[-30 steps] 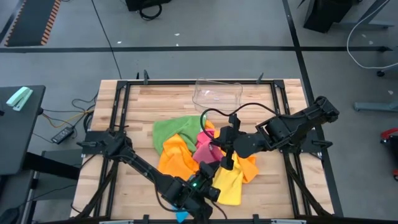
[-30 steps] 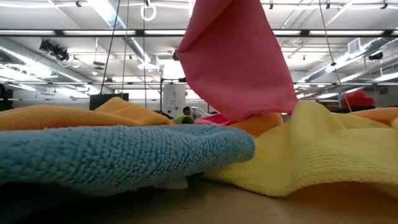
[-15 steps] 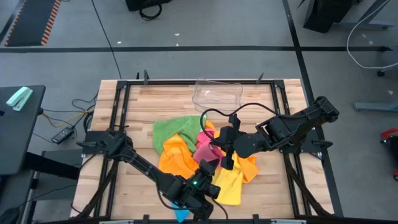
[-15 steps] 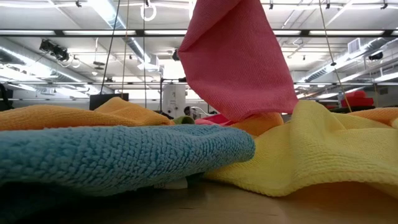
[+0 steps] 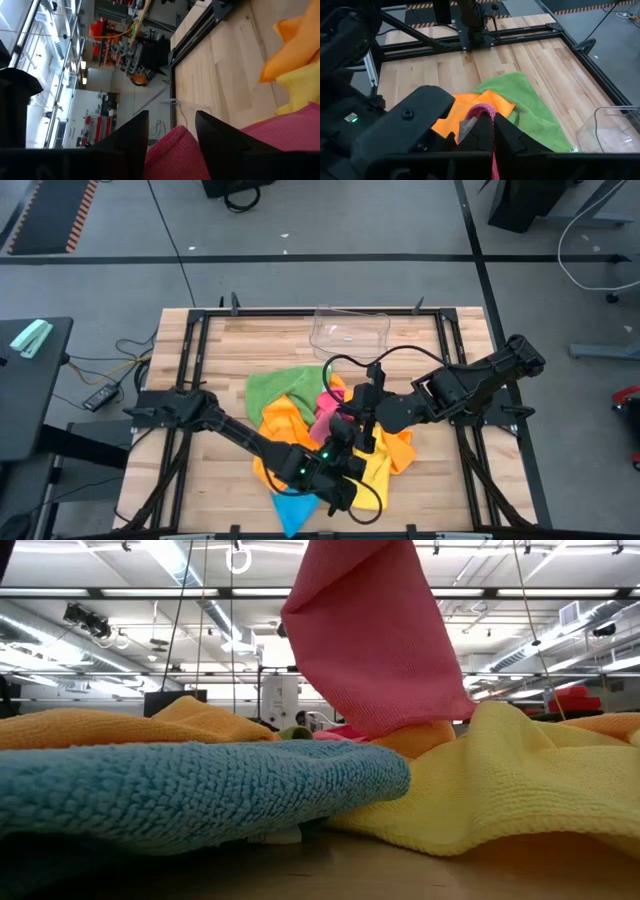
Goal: Fold microfiber towels
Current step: Fold the pink microfiber cloth
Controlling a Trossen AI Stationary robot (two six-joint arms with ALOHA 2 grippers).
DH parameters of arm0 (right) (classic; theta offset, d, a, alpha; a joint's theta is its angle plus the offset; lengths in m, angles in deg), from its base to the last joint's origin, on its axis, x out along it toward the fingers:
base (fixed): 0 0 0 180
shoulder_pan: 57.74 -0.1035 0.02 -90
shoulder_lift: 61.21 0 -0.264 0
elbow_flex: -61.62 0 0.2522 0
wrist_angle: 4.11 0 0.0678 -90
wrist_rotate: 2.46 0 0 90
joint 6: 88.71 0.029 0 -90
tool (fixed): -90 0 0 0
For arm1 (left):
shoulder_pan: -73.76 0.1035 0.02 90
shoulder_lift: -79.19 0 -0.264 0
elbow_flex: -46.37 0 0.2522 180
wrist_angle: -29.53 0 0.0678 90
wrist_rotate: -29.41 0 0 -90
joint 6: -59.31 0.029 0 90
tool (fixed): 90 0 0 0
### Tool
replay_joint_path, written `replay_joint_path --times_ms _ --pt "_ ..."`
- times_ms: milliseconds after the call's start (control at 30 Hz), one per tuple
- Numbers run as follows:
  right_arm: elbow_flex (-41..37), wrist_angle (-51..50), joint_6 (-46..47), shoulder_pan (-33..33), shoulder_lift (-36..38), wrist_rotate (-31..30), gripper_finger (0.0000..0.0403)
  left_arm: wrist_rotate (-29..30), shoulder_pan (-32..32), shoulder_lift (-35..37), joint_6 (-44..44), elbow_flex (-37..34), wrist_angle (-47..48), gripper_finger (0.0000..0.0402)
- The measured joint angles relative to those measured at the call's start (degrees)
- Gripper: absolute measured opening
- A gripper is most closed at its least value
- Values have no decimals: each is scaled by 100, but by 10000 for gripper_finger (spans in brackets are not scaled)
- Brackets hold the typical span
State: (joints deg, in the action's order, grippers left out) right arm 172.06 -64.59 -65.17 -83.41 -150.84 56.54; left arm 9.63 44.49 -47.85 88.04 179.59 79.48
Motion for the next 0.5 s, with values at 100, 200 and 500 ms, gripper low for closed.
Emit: replay_joint_path --times_ms 100,200,500 --pt "0 0 -19 0 0 0 4 110 -67 0 -106 0 11 159" --pt "0 -2 -21 0 0 0 4 185 -254 2 -173 0 119 144" --pt "0 -3 29 0 0 0 4 611 -674 2 -1027 0 1078 97"
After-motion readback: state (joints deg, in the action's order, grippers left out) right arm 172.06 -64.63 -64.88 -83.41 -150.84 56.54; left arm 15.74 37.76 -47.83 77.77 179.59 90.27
